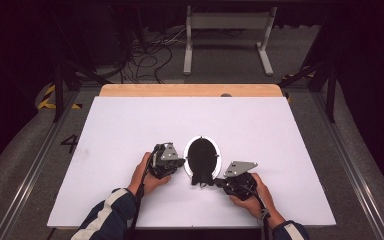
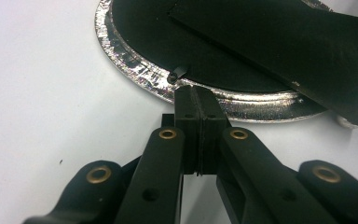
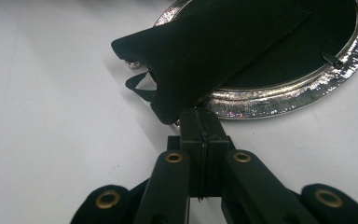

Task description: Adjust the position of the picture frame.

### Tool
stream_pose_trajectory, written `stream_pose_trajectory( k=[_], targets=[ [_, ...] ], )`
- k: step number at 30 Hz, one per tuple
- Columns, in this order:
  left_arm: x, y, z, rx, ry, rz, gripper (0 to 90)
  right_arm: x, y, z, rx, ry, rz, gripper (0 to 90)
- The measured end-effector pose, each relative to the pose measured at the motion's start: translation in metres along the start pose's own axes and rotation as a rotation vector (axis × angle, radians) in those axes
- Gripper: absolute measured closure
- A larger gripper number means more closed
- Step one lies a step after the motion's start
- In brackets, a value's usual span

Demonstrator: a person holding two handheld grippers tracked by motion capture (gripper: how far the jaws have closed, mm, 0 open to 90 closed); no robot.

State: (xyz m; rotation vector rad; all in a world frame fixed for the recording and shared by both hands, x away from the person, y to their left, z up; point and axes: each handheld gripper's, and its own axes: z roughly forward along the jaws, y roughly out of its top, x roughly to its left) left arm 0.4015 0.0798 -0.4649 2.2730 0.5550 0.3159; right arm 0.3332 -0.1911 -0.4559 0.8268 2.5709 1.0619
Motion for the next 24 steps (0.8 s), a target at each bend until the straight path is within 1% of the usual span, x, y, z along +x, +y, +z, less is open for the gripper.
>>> stream_pose_trajectory(
  k=[9, 13, 14, 16, 20, 24],
  targets=[
    [0.001, 0.0, 0.0001, 0.002, -0.002, 0.001, 89.4, 0.0024, 0.001, 0.0007, 0.004, -0.008, 0.005, 90.0],
    [0.0025, 0.0005, 0.0002, 0.004, -0.001, -0.005, 89.6, 0.0035, 0.0018, 0.0019, 0.001, 0.01, 0.036, 90.0],
    [0.0036, 0.0007, 0.0, 0.006, -0.003, 0.001, 89.6, 0.0048, 0.0023, 0.0023, 0.003, 0.009, 0.032, 90.0],
    [0.004, 0.0008, 0.0, 0.006, -0.003, -0.002, 89.7, 0.0072, 0.0034, 0.0029, 0.007, -0.005, 0.004, 90.0],
    [0.003, 0.0013, -0.0002, 0.013, 0.003, 0.005, 89.7, 0.005, 0.0018, 0.0029, -0.004, 0.007, 0.012, 90.0],
    [0.0024, 0.0011, -0.0004, 0.014, 0.001, 0.001, 89.6, 0.0056, 0.0021, 0.0029, -0.003, 0.004, 0.004, 90.0]
  ],
)
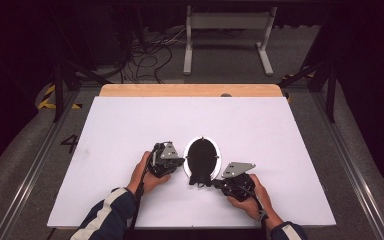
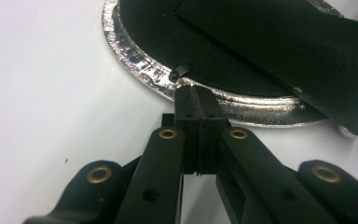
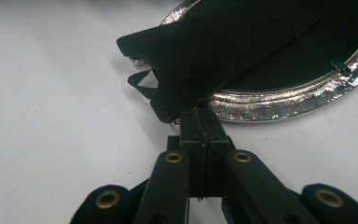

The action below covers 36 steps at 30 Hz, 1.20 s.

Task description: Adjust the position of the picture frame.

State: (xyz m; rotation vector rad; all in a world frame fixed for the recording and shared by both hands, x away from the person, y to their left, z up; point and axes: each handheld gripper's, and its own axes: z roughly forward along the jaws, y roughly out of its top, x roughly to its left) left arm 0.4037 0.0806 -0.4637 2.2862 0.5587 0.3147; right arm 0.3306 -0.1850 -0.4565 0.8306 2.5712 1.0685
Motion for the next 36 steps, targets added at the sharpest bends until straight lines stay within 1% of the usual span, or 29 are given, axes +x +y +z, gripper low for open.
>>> stream_pose_trajectory(
  k=[1, 2, 4, 5, 8, 9, 10, 11, 13, 14, 15, 19, 22, 23, 25, 28, 30, 33, 34, 36],
  targets=[
    [0.0, 0.0, 0.0, 0.002, -0.006, 0.003, 89.6, 0.0, 0.0, 0.0, -0.001, 0.0, -0.002, 90.0],
    [0.002, 0.0, -0.001, 0.005, -0.014, 0.018, 89.0, 0.0, 0.0, 0.0, -0.002, -0.001, -0.004, 90.0],
    [0.003, -0.001, -0.003, -0.001, -0.016, 0.015, 87.5, 0.001, -0.001, 0.0, -0.002, -0.004, -0.005, 89.8],
    [0.004, -0.001, -0.005, -0.005, -0.017, 0.005, 87.5, 0.0, -0.001, -0.001, -0.003, -0.003, -0.004, 89.1],
    [0.002, 0.0, -0.008, -0.011, -0.022, 0.015, 87.3, 0.0, -0.001, -0.001, -0.004, 0.001, 0.0, 88.6],
    [-0.002, 0.001, -0.011, -0.011, -0.024, 0.037, 86.9, 0.0, -0.002, -0.001, -0.009, 0.001, -0.007, 87.6],
    [-0.002, 0.001, -0.011, -0.011, -0.024, 0.037, 86.7, 0.0, -0.002, -0.001, -0.009, 0.001, -0.007, 87.6],
    [-0.004, 0.002, -0.014, -0.017, -0.016, 0.051, 86.7, 0.0, -0.002, -0.001, -0.011, 0.001, -0.006, 87.2],
    [-0.006, 0.002, -0.019, -0.032, -0.022, 0.059, 86.1, 0.0, -0.002, -0.002, -0.008, 0.002, -0.01, 86.3],
    [-0.007, 0.002, -0.023, -0.035, -0.025, 0.072, 85.7, 0.001, -0.002, -0.002, -0.007, 0.0, -0.014, 85.5],
    [-0.007, 0.001, -0.026, -0.039, -0.026, 0.077, 85.2, 0.001, -0.002, -0.003, -0.01, -0.002, -0.014, 85.0],
    [-0.007, -0.005, -0.039, -0.071, -0.025, 0.074, 83.3, 0.001, -0.001, -0.007, -0.022, 0.004, -0.014, 84.5],
    [-0.006, -0.009, -0.047, -0.079, -0.025, 0.075, 81.4, 0.001, -0.001, -0.012, -0.03, 0.002, -0.015, 83.3],
    [-0.006, -0.009, -0.047, -0.079, -0.025, 0.075, 80.7, 0.001, -0.001, -0.012, -0.03, 0.002, -0.015, 83.3],
    [-0.005, -0.014, -0.056, -0.095, -0.016, 0.071, 79.7, 0.0, -0.001, -0.016, -0.036, 0.003, -0.008, 80.5],
    [-0.004, -0.023, -0.067, -0.117, -0.002, 0.078, 74.1, -0.001, -0.003, -0.021, -0.038, 0.008, 0.003, 77.1],
    [-0.004, -0.03, -0.073, -0.129, 0.007, 0.073, 71.8, -0.001, -0.004, -0.023, -0.04, 0.007, 0.006, 75.7],
    [-0.004, -0.042, -0.08, -0.121, 0.026, 0.056, 63.3, -0.001, -0.006, -0.026, -0.035, 0.007, 0.018, 71.0],
    [-0.004, -0.046, -0.082, -0.12, 0.024, 0.051, 61.9, -0.001, -0.006, -0.026, -0.031, 0.009, 0.02, 70.3],
    [-0.005, -0.052, -0.086, -0.115, 0.04, 0.055, 59.2, 0.0, -0.007, -0.027, -0.028, 0.005, 0.016, 69.3]
  ],
)
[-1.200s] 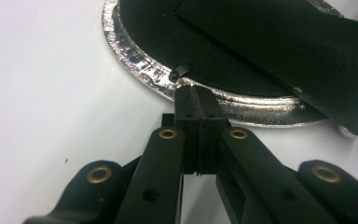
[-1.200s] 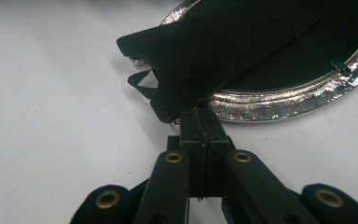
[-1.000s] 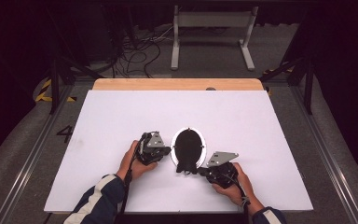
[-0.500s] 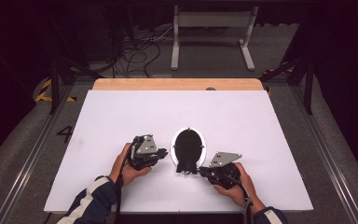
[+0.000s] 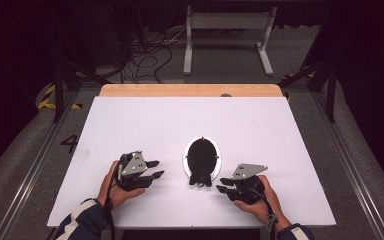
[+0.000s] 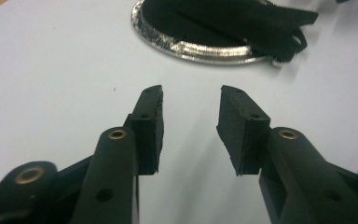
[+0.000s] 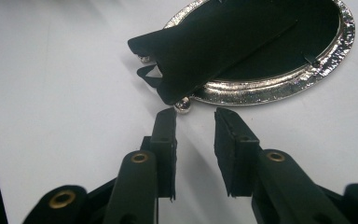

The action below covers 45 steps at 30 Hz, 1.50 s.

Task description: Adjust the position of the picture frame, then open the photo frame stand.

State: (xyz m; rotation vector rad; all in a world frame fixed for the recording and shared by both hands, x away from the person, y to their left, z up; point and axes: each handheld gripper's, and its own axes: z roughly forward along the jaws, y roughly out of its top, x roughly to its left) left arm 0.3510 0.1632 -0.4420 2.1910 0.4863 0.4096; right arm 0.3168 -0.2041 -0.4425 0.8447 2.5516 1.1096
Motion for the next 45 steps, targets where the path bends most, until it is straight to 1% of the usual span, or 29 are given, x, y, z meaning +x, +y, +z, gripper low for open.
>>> stream_pose_trajectory(
  k=[3, 5, 6, 8, 9, 10, 12, 13, 14, 15, 16, 17, 20, 22, 25, 26, 27, 31, 36, 39, 40, 45],
  targets=[
    [-0.002, -0.009, -0.006, 0.029, 0.026, 0.0, 52.5, 0.001, -0.001, 0.001, 0.008, 0.003, 0.002, 66.4],
    [-0.003, -0.014, -0.011, 0.035, 0.059, -0.018, 42.1, 0.0, -0.001, 0.002, 0.018, 0.001, 0.005, 64.7],
    [-0.003, -0.017, -0.014, 0.039, 0.065, -0.028, 38.4, 0.0, -0.001, 0.002, 0.018, 0.0, 0.005, 64.2],
    [-0.003, -0.023, -0.02, 0.035, 0.071, -0.052, 35.2, -0.001, 0.0, 0.003, 0.019, 0.003, 0.004, 63.8],
    [-0.003, -0.026, -0.023, 0.036, 0.079, -0.062, 31.7, -0.001, 0.0, 0.004, 0.02, 0.003, 0.005, 63.8],
    [-0.003, -0.029, -0.026, 0.037, 0.088, -0.072, 30.1, -0.001, 0.001, 0.004, 0.023, 0.005, 0.001, 63.7],
    [-0.002, -0.035, -0.033, 0.029, 0.085, -0.095, 26.7, -0.001, 0.001, 0.006, 0.031, 0.001, -0.004, 63.5],
    [-0.002, -0.035, -0.033, 0.029, 0.085, -0.095, 25.1, -0.001, 0.001, 0.006, 0.031, 0.001, -0.004, 63.5],
    [-0.002, -0.039, -0.038, 0.025, 0.092, -0.103, 23.1, 0.0, 0.002, 0.007, 0.039, 0.001, -0.009, 63.2],
    [-0.002, -0.039, -0.038, 0.025, 0.092, -0.103, 22.4, 0.0, 0.003, 0.008, 0.041, 0.001, -0.012, 62.9],
    [-0.002, -0.045, -0.044, 0.029, 0.098, -0.113, 21.8, 0.001, 0.004, 0.008, 0.045, 0.002, -0.018, 62.7],
    [-0.002, -0.047, -0.046, 0.034, 0.105, -0.117, 21.4, 0.002, 0.004, 0.009, 0.05, 0.005, -0.017, 62.6],
    [-0.002, -0.053, -0.051, 0.036, 0.107, -0.13, 20.2, 0.002, 0.005, 0.011, 0.062, 0.01, -0.029, 62.1],
    [-0.003, -0.057, -0.055, 0.04, 0.11, -0.14, 20.0, 0.002, 0.006, 0.013, 0.064, 0.009, -0.027, 61.7],
    [-0.005, -0.061, -0.059, 0.043, 0.11, -0.134, 19.7, 0.003, 0.008, 0.015, 0.069, 0.015, -0.029, 60.7],
    [-0.005, -0.062, -0.059, 0.043, 0.109, -0.14, 19.7, 0.003, 0.008, 0.016, 0.072, 0.02, -0.03, 60.1],
    [-0.004, -0.063, -0.059, 0.048, 0.111, -0.136, 19.5, 0.004, 0.008, 0.017, 0.077, 0.025, -0.033, 59.2],
    [-0.004, -0.064, -0.058, 0.057, 0.125, -0.146, 19.0, 0.005, 0.011, 0.023, 0.092, 0.028, -0.039, 59.6],
    [-0.006, -0.062, -0.057, 0.059, 0.128, -0.136, 18.6, 0.007, 0.015, 0.027, 0.106, 0.02, -0.05, 61.7],
    [-0.006, -0.061, -0.055, 0.063, 0.124, -0.13, 18.6, 0.005, 0.017, 0.028, 0.106, 0.022, -0.037, 64.8],
    [-0.006, -0.061, -0.054, 0.064, 0.122, -0.134, 18.5, 0.005, 0.017, 0.029, 0.106, 0.02, -0.035, 65.1],
    [-0.007, -0.061, -0.054, 0.07, 0.118, -0.128, 18.5, 0.006, 0.019, 0.031, 0.105, 0.02, -0.016, 65.0]
  ],
)
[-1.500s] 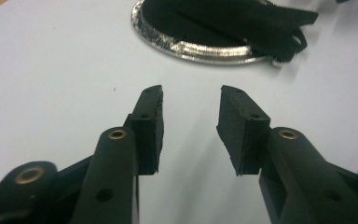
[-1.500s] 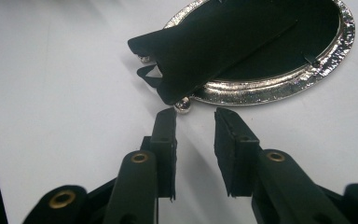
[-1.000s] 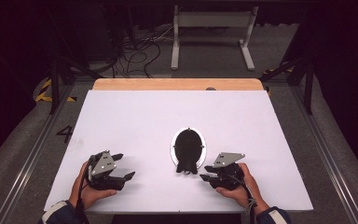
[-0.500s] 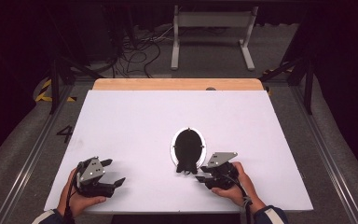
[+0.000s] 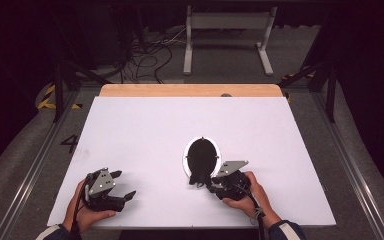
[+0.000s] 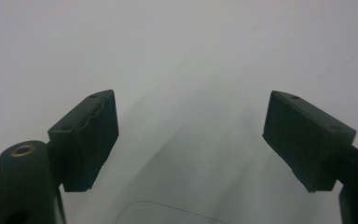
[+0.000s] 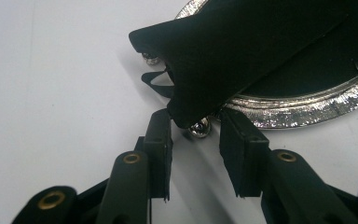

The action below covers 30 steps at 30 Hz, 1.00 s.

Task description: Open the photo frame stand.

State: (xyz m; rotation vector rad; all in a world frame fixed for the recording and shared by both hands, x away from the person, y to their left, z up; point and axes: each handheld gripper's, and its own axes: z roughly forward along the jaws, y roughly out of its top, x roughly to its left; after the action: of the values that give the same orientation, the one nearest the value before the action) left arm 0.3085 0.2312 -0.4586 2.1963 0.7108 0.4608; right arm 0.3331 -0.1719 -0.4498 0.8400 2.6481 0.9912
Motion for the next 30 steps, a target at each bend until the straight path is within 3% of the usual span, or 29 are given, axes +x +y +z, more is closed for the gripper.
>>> stream_pose_trajectory(
  k=[8, 15, 21, 24, 27, 30],
  targets=[
    [-0.001, 0.0, 0.002, 0.013, -0.003, -0.001, 18.5, -0.009, -0.002, 0.002, -0.045, 0.096, 0.122, 66.4],
    [-0.002, 0.001, 0.005, 0.023, -0.006, -0.001, 18.4, -0.02, -0.005, 0.003, -0.07, 0.18, 0.251, 62.2],
    [-0.004, 0.003, 0.008, 0.035, 0.008, 0.014, 18.0, -0.027, -0.002, 0.003, -0.11, 0.239, 0.292, 59.0],
    [-0.004, 0.004, 0.011, 0.04, 0.007, 0.013, 18.0, -0.033, 0.0, 0.006, -0.122, 0.263, 0.355, 56.0],
    [-0.004, 0.004, 0.013, 0.048, 0.008, 0.02, 18.0, -0.04, -0.001, 0.01, -0.15, 0.33, 0.44, 55.8],
    [-0.003, 0.007, 0.016, 0.054, 0.018, 0.029, 18.0, -0.043, 0.0, 0.012, -0.166, 0.368, 0.486, 55.3]
  ],
)
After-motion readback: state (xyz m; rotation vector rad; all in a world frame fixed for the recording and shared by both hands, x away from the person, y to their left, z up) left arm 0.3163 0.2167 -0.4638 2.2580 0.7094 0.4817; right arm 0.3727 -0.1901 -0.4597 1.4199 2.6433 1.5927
